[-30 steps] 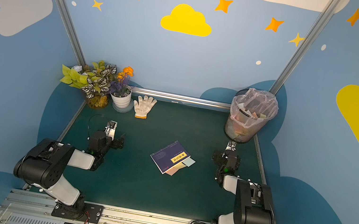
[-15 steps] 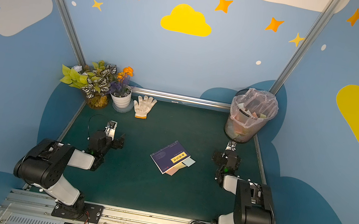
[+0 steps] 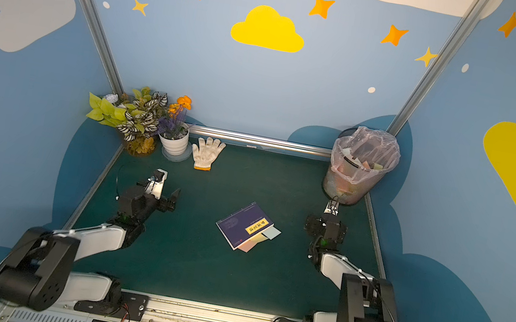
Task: Peel off the used sticky note
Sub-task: Move the book to the center of the board.
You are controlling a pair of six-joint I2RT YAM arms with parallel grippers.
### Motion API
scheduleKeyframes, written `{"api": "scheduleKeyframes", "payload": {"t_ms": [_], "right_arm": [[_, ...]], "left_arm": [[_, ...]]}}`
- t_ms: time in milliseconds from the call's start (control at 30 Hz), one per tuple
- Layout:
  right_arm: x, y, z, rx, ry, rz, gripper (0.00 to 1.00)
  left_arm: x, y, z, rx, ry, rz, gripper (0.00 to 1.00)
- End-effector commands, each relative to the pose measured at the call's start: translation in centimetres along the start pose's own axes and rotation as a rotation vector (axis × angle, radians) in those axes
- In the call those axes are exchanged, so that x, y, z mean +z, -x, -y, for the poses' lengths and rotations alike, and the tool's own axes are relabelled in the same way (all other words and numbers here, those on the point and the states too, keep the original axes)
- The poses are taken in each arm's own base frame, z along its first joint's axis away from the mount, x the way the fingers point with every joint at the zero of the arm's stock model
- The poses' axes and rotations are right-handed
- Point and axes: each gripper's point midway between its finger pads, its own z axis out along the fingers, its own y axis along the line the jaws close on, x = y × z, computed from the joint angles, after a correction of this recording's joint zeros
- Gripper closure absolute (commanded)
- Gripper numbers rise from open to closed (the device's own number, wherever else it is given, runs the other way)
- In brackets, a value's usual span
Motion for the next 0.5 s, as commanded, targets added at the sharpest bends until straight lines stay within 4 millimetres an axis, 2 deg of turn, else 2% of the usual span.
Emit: {"api": "scheduleKeyframes", "payload": {"t_ms": [0, 33, 67, 133, 200, 267, 367, 467], "right_arm": [[-3.4, 1.0, 2.7, 0.144, -0.157, -0.152, 0.02], [-4.1, 0.0, 2.5, 0.196, -0.139, -0.203, 0.02], [-4.5, -0.6, 2.2, 0.261, -0.121, -0.22, 0.02], [-4.9, -2.2, 1.8, 0.347, -0.087, -0.257, 0.02], [-5.7, -2.8, 0.5, 0.39, -0.014, -0.31, 0.02], [-7.3, -2.3, -1.2, 0.394, 0.088, -0.366, 0.02], [-9.2, -1.4, -2.8, 0.44, 0.181, -0.336, 0.02], [-9.2, -2.2, -2.1, 0.619, 0.176, -0.287, 0.02]], "left_arm": [[-3.4, 0.5, 4.7, 0.149, -0.286, -0.091, 0.0], [-5.0, 0.2, 6.4, 0.207, -0.383, -0.123, 0.0], [-5.7, 0.0, 7.0, 0.232, -0.425, -0.161, 0.0], [-6.7, -0.4, 7.5, 0.254, -0.463, -0.232, 0.0], [-7.5, -0.7, 8.0, 0.296, -0.5, -0.266, 0.0], [-8.6, -1.0, 8.9, 0.322, -0.547, -0.298, 0.0], [-9.9, -1.5, 10.1, 0.351, -0.621, -0.364, 0.0], [-10.6, -2.4, 11.2, 0.365, -0.682, -0.464, 0.0]]}}
